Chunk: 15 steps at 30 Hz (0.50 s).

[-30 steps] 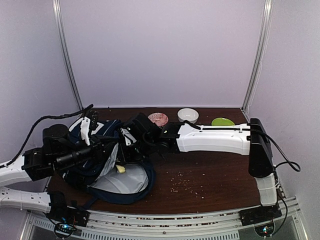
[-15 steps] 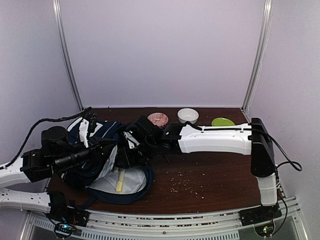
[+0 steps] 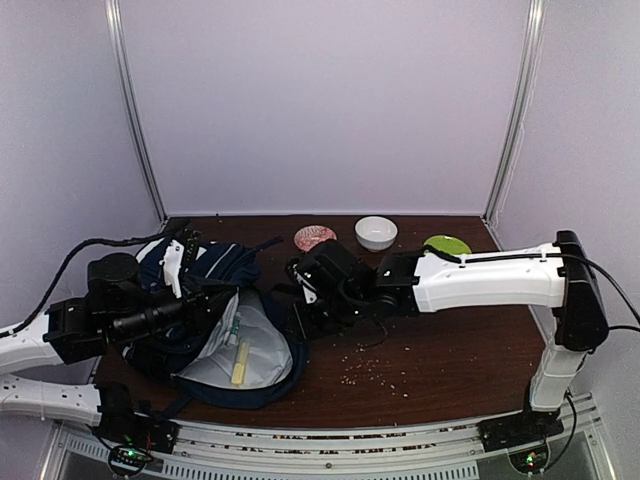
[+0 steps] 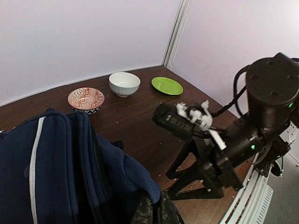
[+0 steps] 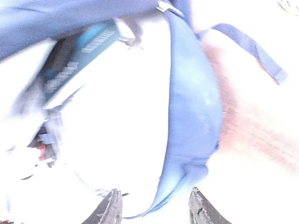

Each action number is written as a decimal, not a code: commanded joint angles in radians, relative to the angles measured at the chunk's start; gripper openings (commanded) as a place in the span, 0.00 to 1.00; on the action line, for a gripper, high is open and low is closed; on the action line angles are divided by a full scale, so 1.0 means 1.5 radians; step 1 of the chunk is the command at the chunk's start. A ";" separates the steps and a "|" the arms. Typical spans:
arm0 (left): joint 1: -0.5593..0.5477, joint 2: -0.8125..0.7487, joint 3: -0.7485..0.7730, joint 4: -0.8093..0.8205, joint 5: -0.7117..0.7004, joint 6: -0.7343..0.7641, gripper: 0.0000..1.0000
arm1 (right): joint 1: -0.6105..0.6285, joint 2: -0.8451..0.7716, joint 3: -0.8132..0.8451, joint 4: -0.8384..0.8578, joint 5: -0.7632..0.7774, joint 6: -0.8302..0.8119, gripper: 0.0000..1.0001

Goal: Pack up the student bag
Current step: Adjust the student bag at the center of the board.

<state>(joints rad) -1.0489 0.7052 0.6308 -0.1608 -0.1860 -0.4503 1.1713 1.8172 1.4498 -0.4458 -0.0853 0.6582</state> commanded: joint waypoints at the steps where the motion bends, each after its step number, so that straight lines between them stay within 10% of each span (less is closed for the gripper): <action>1: -0.005 0.002 0.034 0.036 0.020 0.014 0.00 | 0.020 0.073 0.041 -0.025 0.104 -0.023 0.50; 9: -0.005 0.001 0.030 0.036 0.029 0.001 0.00 | 0.025 0.198 0.169 -0.109 0.190 -0.034 0.44; 15: -0.005 0.009 0.017 0.064 0.025 0.009 0.00 | 0.003 0.153 0.094 -0.100 0.242 0.003 0.06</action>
<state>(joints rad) -1.0492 0.7147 0.6342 -0.1707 -0.1680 -0.4477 1.2049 2.1178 1.6711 -0.5831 0.1776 0.6323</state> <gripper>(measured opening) 0.053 0.155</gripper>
